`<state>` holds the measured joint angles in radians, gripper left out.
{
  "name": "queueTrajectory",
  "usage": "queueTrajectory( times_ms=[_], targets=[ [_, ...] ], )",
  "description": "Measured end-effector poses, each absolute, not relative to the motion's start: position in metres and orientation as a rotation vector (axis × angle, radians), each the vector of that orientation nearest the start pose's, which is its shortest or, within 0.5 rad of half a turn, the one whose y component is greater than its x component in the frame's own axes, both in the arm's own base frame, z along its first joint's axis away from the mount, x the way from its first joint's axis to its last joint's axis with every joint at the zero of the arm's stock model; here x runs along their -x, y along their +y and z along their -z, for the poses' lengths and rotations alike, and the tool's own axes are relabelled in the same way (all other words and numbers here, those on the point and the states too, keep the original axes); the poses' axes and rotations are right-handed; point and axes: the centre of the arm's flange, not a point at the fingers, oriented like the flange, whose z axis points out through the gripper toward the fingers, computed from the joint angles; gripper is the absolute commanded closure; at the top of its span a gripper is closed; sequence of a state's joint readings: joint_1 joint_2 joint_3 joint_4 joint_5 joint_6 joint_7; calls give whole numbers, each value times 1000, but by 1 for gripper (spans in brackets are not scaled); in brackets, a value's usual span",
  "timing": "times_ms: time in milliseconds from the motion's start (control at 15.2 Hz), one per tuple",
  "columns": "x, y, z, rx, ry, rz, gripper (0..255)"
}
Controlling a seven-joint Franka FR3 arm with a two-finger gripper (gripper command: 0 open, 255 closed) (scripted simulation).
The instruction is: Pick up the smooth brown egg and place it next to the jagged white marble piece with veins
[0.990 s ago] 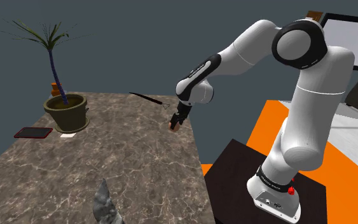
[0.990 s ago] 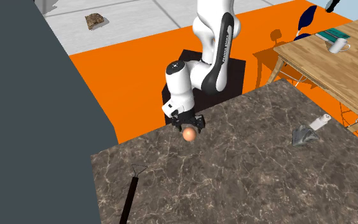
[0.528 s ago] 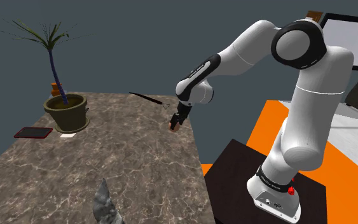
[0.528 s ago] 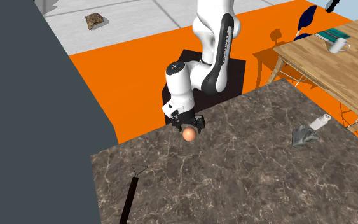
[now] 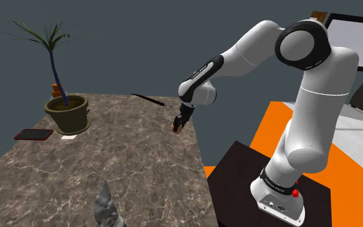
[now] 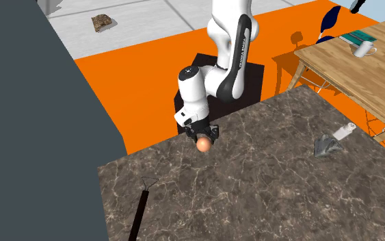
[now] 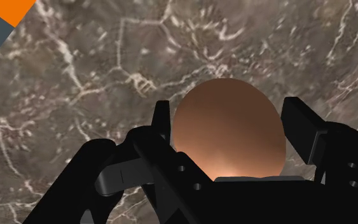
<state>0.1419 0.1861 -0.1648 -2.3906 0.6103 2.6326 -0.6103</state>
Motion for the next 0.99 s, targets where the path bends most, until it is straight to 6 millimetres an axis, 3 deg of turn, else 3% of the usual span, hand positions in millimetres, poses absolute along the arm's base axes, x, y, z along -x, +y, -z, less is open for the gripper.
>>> queueTrajectory(
  times_ms=[264,990],
  targets=[
    [-504,-26,-251,2886,-93,213,255],
    [-505,-28,-308,2885,-93,213,255]
  ],
)
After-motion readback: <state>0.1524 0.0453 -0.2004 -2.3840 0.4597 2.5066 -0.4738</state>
